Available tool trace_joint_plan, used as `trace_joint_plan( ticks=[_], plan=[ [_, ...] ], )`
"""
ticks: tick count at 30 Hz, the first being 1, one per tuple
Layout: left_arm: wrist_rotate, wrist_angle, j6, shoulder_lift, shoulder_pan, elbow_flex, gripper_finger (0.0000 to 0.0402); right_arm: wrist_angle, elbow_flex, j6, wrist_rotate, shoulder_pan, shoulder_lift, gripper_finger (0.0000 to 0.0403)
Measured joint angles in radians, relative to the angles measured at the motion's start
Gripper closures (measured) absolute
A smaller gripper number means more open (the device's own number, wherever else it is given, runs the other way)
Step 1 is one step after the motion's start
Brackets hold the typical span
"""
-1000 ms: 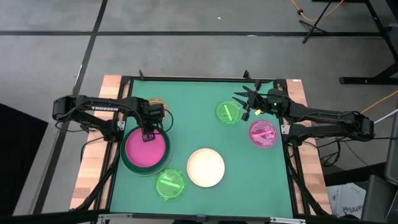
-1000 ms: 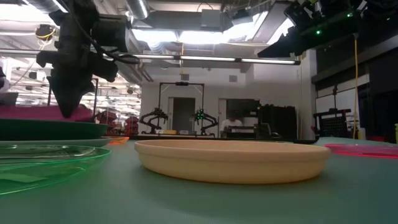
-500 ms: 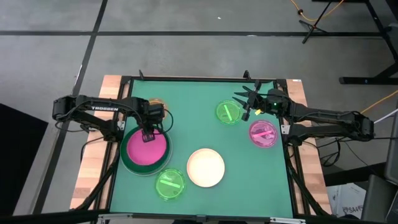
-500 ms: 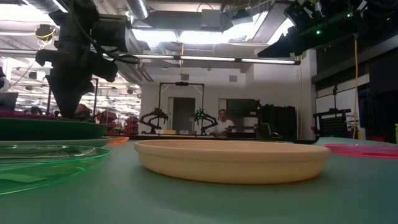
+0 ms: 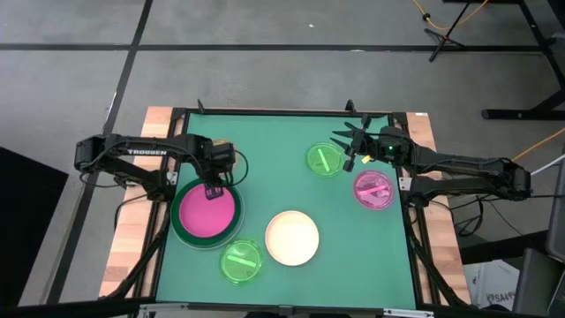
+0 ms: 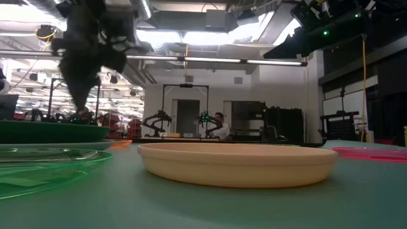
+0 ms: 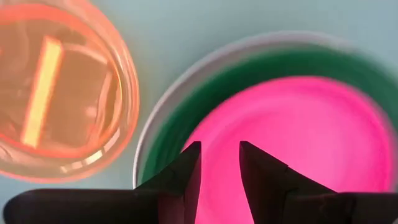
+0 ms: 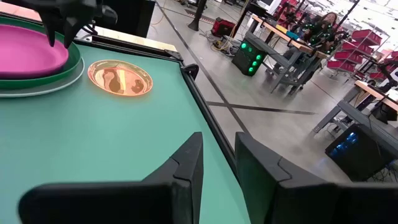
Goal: Stack plastic plates
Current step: Stack the light orange plate on top of the pink plate
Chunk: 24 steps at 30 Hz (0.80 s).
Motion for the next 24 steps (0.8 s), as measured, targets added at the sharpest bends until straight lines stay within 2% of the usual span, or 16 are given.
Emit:
trace_joint_plan(
  ticks=[4, 10, 17, 24],
  plan=[
    [-0.007, 0.044, 0.0, 0.0, 0.0, 0.071, 0.0299, 0.0, 0.0, 0.0, 0.0, 0.0, 0.0, 0.032],
    [-0.008, 0.203, -0.029, 0.0, 0.0, 0.144, 0.0299, 0.0, 0.0, 0.0, 0.0, 0.0, 0.0, 0.032],
    [-0.007, 0.457, -0.16, 0.0, 0.0, 0.153, 0.0299, 0.0, 0.0, 0.0, 0.0, 0.0, 0.0, 0.032],
    [-0.015, 0.594, -0.259, 0.0, -0.021, 0.153, 0.0299, 0.0, 0.0, 0.0, 0.0, 0.0, 0.0, 0.032]
  ],
)
